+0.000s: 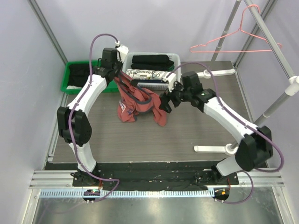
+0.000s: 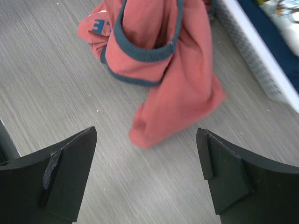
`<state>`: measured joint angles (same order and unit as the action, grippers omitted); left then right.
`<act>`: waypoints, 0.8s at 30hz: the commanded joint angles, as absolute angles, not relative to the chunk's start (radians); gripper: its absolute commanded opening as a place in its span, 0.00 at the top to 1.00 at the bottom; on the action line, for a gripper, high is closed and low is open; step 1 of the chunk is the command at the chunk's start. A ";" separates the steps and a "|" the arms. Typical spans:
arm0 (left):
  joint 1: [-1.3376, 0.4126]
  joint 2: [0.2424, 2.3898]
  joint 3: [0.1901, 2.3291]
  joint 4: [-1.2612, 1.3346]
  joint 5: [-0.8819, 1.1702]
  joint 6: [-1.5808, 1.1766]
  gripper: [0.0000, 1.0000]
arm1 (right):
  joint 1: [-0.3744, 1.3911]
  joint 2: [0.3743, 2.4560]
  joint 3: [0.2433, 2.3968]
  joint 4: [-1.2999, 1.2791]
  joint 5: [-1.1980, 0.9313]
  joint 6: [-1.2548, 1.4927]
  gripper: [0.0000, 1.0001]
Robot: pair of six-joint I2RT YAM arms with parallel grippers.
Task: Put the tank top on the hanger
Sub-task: Adjust the hanger at the center of the board.
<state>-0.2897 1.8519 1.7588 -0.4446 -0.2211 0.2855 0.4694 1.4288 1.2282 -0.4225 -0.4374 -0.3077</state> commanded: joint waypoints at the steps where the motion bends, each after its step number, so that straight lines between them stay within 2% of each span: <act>1: -0.272 1.795 1.710 -0.362 -0.244 0.249 1.00 | 0.512 1.587 1.293 -0.304 -0.403 -0.226 0.05; 8: -0.241 1.779 1.686 -0.364 -0.219 0.230 1.00 | 0.512 1.758 1.381 -0.241 -0.437 -0.170 0.08; 19: -0.236 1.778 1.677 -0.364 -0.202 0.230 1.00 | 0.545 1.824 1.422 -0.164 -0.489 -0.166 0.11; 21: -0.236 1.776 1.675 -0.362 -0.201 0.227 1.00 | 0.554 1.839 1.451 -0.181 -0.483 -0.170 0.13; 24: -0.236 1.770 1.664 -0.364 -0.196 0.227 1.00 | 0.560 1.873 1.479 -0.193 -0.482 -0.175 0.23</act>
<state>-0.2436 1.8339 1.6749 -0.4191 -0.2081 0.2417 0.5480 1.8381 1.4162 -0.2169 -0.4652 -0.1738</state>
